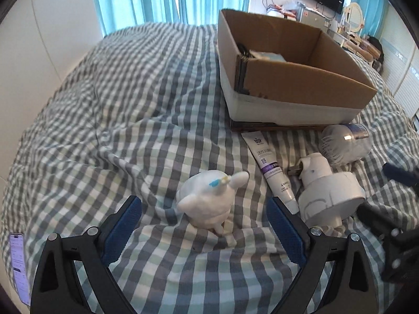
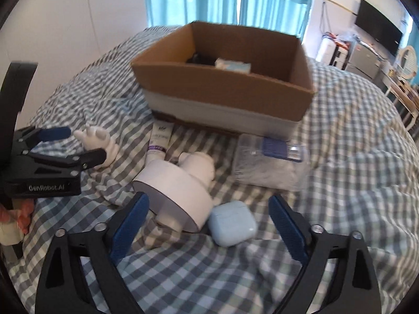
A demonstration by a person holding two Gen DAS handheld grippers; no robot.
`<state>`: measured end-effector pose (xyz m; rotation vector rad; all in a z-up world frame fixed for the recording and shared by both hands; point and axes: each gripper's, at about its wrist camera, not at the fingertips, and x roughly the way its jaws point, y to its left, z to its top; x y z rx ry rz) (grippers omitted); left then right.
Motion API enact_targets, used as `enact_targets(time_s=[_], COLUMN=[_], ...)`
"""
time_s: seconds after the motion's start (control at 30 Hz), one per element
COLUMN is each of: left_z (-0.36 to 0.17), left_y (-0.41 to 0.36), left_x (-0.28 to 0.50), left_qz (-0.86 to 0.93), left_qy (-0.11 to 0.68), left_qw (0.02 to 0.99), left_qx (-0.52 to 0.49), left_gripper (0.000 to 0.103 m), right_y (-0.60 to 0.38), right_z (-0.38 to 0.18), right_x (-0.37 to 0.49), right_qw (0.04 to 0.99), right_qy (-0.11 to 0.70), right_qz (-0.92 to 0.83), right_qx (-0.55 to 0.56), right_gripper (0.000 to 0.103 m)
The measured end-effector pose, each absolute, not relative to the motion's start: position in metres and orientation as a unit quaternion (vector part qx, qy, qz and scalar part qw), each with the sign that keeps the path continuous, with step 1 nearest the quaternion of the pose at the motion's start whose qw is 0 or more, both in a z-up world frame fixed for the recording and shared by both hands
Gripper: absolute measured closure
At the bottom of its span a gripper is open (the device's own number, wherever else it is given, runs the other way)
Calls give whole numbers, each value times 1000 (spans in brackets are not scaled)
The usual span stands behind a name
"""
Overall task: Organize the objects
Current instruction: 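Grasp the white plush toy with the left tool while the right tool grasps the tape roll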
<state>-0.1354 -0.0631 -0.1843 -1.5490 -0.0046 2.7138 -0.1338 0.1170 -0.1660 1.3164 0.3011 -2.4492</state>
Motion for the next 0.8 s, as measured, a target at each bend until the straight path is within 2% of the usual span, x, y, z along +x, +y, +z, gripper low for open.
enact_targets(time_s=[0.1,0.17,0.23,0.3,0.37,0.5,0.57,0.8], left_z=[-190,-195,-202,-207,-207,-201,-194,-161], left_y=[-67,-68,-68,-68,-68,-69,-68,-58], left_x=[-142,-148,-152,-155,-154,-149,-145,-121], left_qz=[864,857,849,843,844,850,856,879], left_qy=[-15,-21,-24,-25,-30,-39,-41,-22], left_qw=[10,14,21,24,28,37,39,36], left_qx=[-503,-514,-527,-538,-535,-524,-513,-474], left_gripper=[12,23,44,52,52,52,52,52], right_y=[112,113,115,117,118,126,130,143], right_z=[-175,-177,-177,-176,-173,-162,-156,-125], right_x=[-141,-145,-147,-147,-146,-141,-139,-121], right_qw=[176,178,176,173,171,165,161,153], right_qy=[105,98,94,92,89,78,71,52], right_qz=[-855,-853,-855,-856,-861,-871,-876,-895], right_qx=[476,480,479,478,471,456,449,417], right_gripper=[38,68,78,81,87,89,95,99])
